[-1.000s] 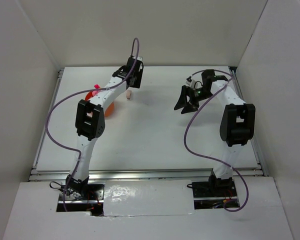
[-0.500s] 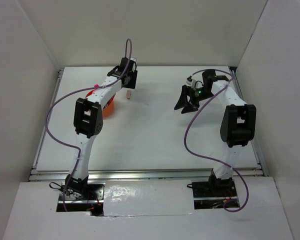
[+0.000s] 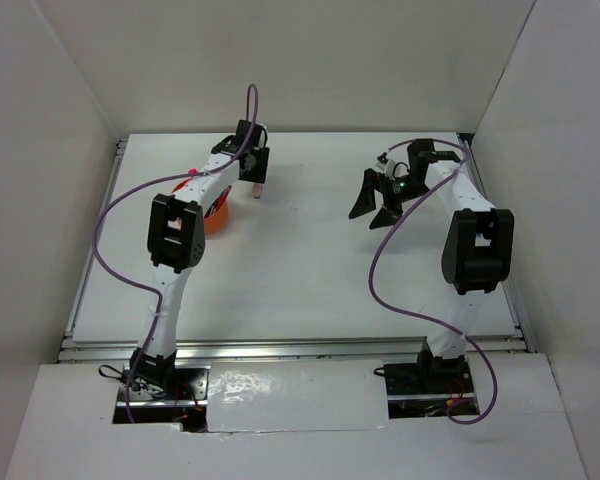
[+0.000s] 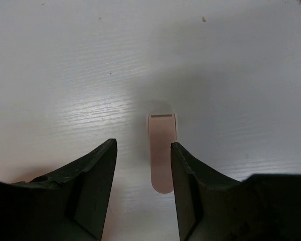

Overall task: Sort the stationery into containers
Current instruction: Pick up the stapler from the center of the board.

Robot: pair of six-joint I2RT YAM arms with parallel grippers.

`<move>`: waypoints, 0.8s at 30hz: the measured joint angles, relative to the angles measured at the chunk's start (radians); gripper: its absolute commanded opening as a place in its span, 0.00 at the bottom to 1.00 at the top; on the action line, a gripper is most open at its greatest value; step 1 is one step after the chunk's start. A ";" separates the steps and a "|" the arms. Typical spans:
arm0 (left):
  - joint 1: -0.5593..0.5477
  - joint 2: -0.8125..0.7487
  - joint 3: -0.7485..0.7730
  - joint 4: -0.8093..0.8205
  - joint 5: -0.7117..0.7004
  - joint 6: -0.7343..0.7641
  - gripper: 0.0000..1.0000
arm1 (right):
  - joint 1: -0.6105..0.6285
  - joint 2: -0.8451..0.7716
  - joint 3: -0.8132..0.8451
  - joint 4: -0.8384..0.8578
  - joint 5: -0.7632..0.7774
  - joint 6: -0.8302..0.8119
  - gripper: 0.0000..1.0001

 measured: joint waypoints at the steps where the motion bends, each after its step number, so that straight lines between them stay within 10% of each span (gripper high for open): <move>1: 0.003 0.000 0.000 0.000 0.007 0.000 0.58 | -0.001 0.000 0.000 0.000 0.003 0.000 1.00; 24: 0.005 0.003 -0.031 -0.014 0.067 -0.022 0.48 | -0.003 0.000 0.000 -0.004 -0.006 -0.001 1.00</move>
